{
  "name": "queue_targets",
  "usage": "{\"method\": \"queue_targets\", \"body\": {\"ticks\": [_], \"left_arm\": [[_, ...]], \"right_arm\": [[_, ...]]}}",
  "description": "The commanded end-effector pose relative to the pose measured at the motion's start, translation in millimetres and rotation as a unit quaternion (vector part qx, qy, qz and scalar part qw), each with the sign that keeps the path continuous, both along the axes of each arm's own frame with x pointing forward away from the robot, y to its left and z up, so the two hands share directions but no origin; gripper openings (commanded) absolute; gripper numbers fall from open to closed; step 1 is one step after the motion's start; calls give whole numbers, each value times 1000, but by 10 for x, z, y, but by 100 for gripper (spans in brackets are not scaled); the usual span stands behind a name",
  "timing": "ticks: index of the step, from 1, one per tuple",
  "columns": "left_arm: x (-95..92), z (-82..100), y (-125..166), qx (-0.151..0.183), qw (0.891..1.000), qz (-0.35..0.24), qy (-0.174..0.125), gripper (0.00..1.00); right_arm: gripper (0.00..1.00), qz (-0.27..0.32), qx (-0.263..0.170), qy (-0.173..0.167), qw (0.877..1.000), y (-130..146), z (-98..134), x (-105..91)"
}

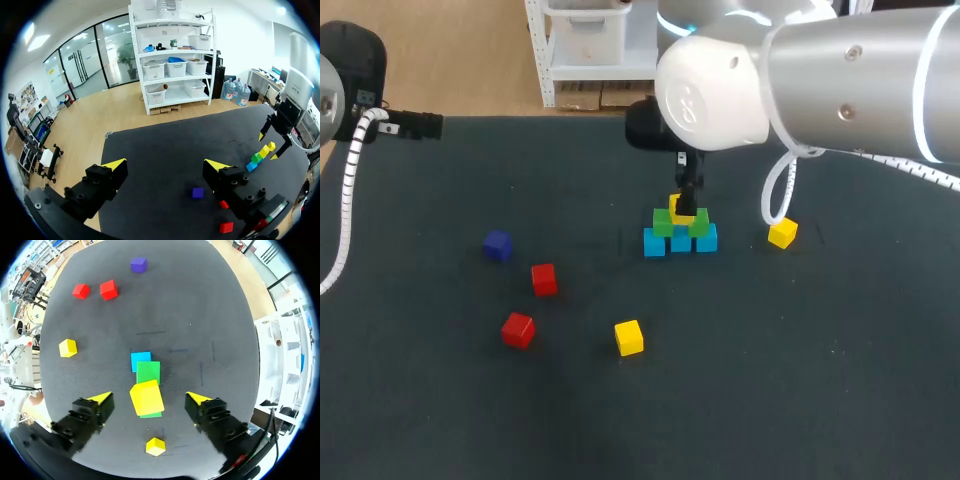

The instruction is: Place the blue cubes, place green cubes on the blue cubes, place the yellow cubes on the green cubes, then place the red cubes on the yellow cubes, and place purple cube on the red cubes.

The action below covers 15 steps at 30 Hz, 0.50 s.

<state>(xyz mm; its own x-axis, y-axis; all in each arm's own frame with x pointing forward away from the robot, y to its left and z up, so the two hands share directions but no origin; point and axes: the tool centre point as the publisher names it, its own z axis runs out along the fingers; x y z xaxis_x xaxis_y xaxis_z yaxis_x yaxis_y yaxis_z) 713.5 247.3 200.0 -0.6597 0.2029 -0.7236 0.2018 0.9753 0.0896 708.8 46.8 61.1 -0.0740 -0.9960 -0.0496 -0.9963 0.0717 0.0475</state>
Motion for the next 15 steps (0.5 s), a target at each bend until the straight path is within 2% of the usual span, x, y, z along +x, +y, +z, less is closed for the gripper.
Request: {"method": "queue_targets", "body": {"ticks": [1,4,15], "left_arm": [[9,3,15,-2,1000,-3,2,100],[9,3,15,-2,1000,-3,2,100],[9,3,15,-2,1000,-3,2,100]], "right_arm": [[56,2,2,-1,1000,-10,-4,-23],[48,2,3,-1,1000,-8,-5,-23],[40,1,3,2,1000,-8,-5,-33]]}}
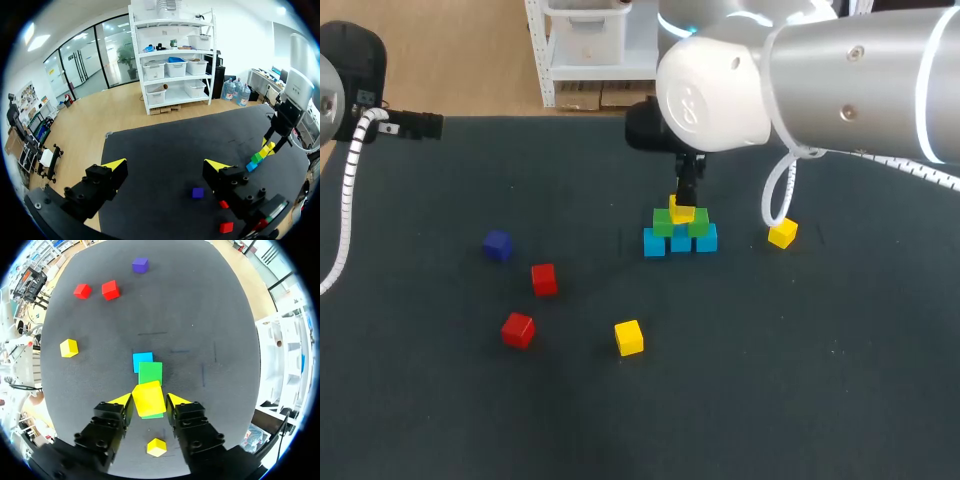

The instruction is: Place the blue cubes, place green cubes on the blue cubes, place the yellow cubes on the green cubes, then place the red cubes on the yellow cubes, and place purple cube on the red cubes.

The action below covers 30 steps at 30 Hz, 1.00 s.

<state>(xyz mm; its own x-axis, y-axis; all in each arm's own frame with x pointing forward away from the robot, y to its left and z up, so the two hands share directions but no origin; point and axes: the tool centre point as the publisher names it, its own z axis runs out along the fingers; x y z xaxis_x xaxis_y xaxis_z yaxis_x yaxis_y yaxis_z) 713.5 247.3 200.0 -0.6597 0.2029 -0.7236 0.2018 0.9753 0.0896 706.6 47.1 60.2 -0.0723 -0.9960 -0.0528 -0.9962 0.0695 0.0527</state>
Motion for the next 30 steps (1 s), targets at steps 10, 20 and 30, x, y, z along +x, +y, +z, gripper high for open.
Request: {"method": "queue_targets", "body": {"ticks": [10,20,30], "left_arm": [[9,3,15,-2,1000,-3,2,100],[9,3,15,-2,1000,-3,2,100],[9,3,15,-2,1000,-3,2,100]], "right_arm": [[36,-4,2,1,1000,-4,21,-24],[39,-4,1,2,1000,-3,24,-55],[48,-2,-1,5,1000,-12,19,-61]]}}
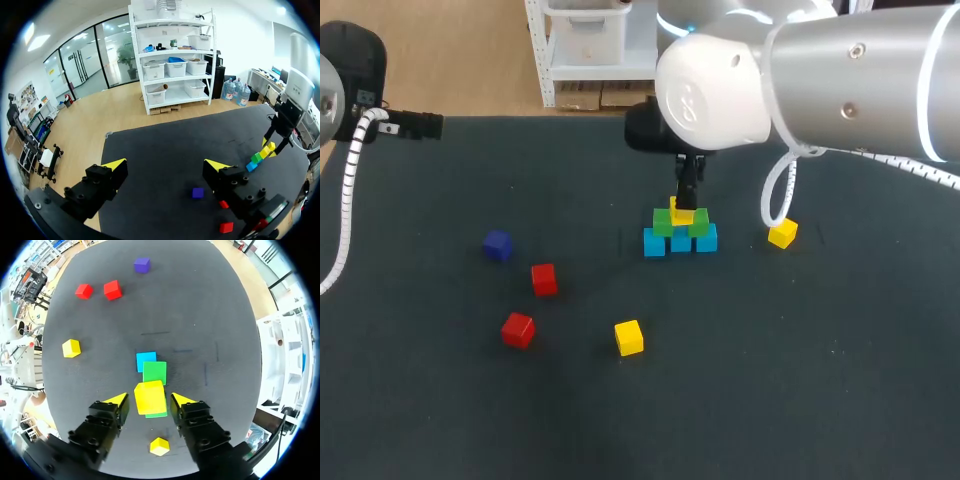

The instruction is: Place the blue cubes, place green cubes on the blue cubes, place the yellow cubes on the green cubes, then place the red cubes on the yellow cubes, and place purple cube on the red cubes.

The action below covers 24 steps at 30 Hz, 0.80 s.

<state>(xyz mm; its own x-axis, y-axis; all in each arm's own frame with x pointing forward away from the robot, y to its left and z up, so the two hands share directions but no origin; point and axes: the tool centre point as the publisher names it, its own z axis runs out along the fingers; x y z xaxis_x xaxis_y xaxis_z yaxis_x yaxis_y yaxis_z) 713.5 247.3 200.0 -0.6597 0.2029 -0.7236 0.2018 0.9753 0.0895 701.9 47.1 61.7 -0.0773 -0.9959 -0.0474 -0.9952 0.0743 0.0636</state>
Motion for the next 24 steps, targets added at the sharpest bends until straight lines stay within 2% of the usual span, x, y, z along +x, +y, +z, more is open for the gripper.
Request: {"method": "queue_targets", "body": {"ticks": [1,8,10,15,19,24], "left_arm": [[9,3,15,-2,1000,-3,2,100],[9,3,15,-2,1000,-3,2,100],[9,3,15,-2,1000,-3,2,100],[9,3,15,-2,1000,-3,2,100],[9,3,15,-2,1000,-3,2,100],[9,3,15,-2,1000,-3,2,100]], "right_arm": [[47,0,1,-1,1000,-12,3,-14],[44,2,2,-5,1000,-1,0,5],[38,3,1,-4,1000,1,-1,7],[34,3,1,-3,1000,7,3,-3],[35,2,0,-2,1000,4,0,-8],[42,1,1,-3,1000,1,0,-13]]}}
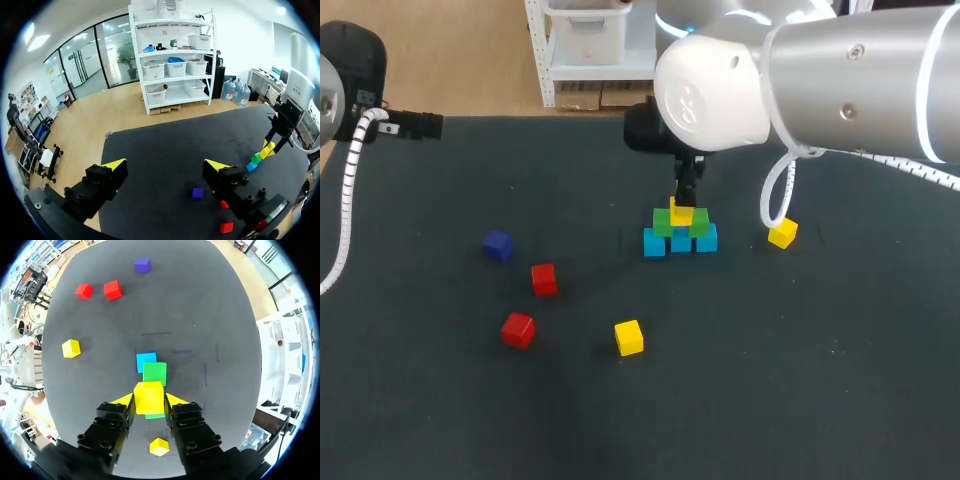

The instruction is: Place the blue cubes, place green cubes on the blue cubes, place the yellow cubes on the green cubes, then place the red cubes on the yellow cubes, and place purple cube on the red cubes.

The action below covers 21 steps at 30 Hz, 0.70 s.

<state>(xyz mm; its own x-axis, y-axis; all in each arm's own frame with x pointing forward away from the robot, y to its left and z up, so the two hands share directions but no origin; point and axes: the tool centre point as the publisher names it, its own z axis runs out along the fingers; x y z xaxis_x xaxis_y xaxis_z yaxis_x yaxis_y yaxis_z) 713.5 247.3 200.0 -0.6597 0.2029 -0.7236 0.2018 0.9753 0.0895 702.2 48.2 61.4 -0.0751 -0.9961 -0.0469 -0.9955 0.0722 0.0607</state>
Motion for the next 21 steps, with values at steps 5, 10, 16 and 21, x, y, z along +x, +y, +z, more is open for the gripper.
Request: {"method": "queue_targets", "body": {"ticks": [5,10,16,21], "left_arm": [[9,3,15,-2,1000,-3,2,100],[9,3,15,-2,1000,-3,2,100],[9,3,15,-2,1000,-3,2,100],[9,3,15,-2,1000,-3,2,100]], "right_arm": [[47,-1,1,-5,1000,-32,13,-7],[49,-9,9,-9,1000,-85,62,9],[51,-44,18,-15,999,-373,150,44],[53,-82,14,-14,996,-758,138,38]]}}
